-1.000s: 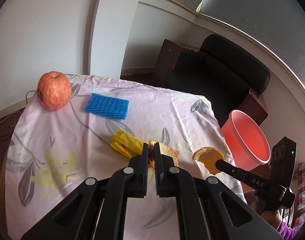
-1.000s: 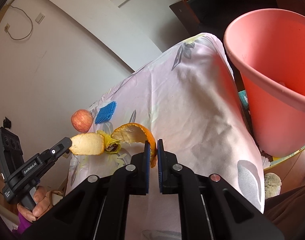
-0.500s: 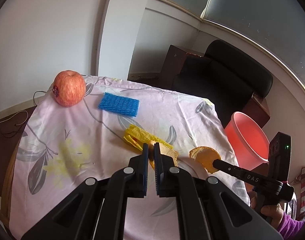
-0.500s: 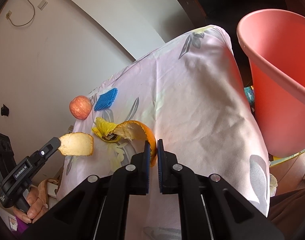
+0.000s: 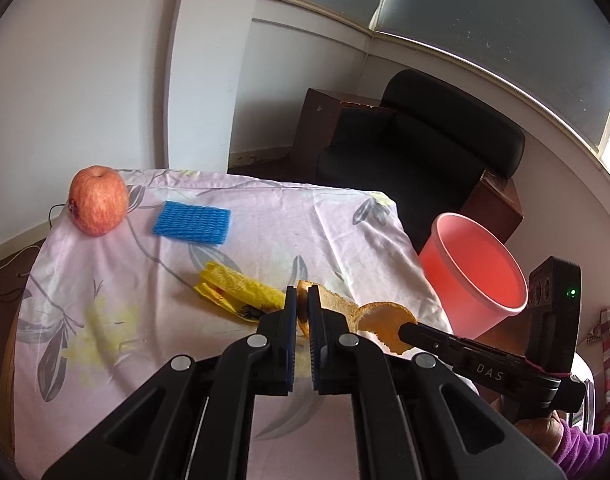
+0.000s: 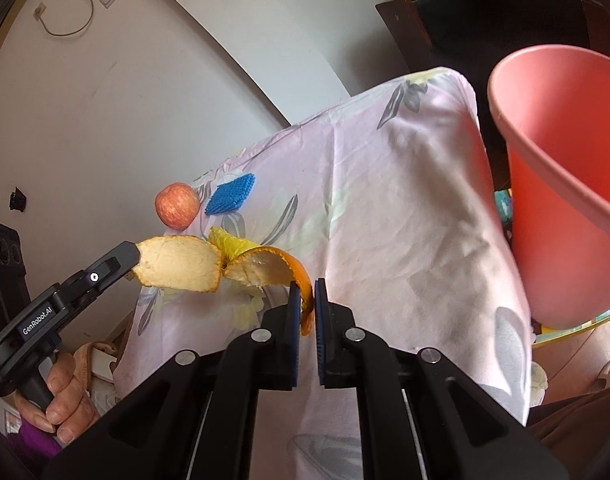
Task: Collect trash
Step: 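Lift the orange peel and pale peel toward the pink bucket with both grippers, then open the left gripper over the bucket while the right opens to drop the orange peel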
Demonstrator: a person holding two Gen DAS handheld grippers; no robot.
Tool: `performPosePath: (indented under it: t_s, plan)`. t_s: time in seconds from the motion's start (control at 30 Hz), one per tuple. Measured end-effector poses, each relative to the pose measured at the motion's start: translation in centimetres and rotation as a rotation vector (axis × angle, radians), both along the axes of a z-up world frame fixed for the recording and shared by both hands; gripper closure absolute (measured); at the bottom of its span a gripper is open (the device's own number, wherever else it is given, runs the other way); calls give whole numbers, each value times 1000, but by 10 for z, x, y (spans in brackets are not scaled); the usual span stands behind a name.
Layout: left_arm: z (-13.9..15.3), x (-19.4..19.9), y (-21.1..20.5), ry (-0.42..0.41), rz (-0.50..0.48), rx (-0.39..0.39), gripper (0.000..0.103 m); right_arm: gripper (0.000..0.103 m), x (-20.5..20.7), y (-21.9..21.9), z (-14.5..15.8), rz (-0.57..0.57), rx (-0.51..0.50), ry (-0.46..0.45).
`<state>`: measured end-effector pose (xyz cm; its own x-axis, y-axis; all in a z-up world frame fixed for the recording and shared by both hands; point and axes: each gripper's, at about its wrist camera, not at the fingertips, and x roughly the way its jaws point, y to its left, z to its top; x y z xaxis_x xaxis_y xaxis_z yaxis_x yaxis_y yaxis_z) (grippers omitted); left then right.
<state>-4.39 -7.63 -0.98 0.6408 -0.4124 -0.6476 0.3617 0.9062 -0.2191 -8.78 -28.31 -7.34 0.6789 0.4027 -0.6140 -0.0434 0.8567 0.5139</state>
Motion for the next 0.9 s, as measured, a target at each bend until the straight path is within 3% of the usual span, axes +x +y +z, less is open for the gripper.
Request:
performPosePath:
  t_s: [0.57,0.9]
  plan:
    - [25,10,-81,-32,-154,-41,98,96,-34,-104,23,-282,-53,-78]
    - [32,19,-159,-21,-305,-82,98,96,-56,-158,34,-474,-143,-101]
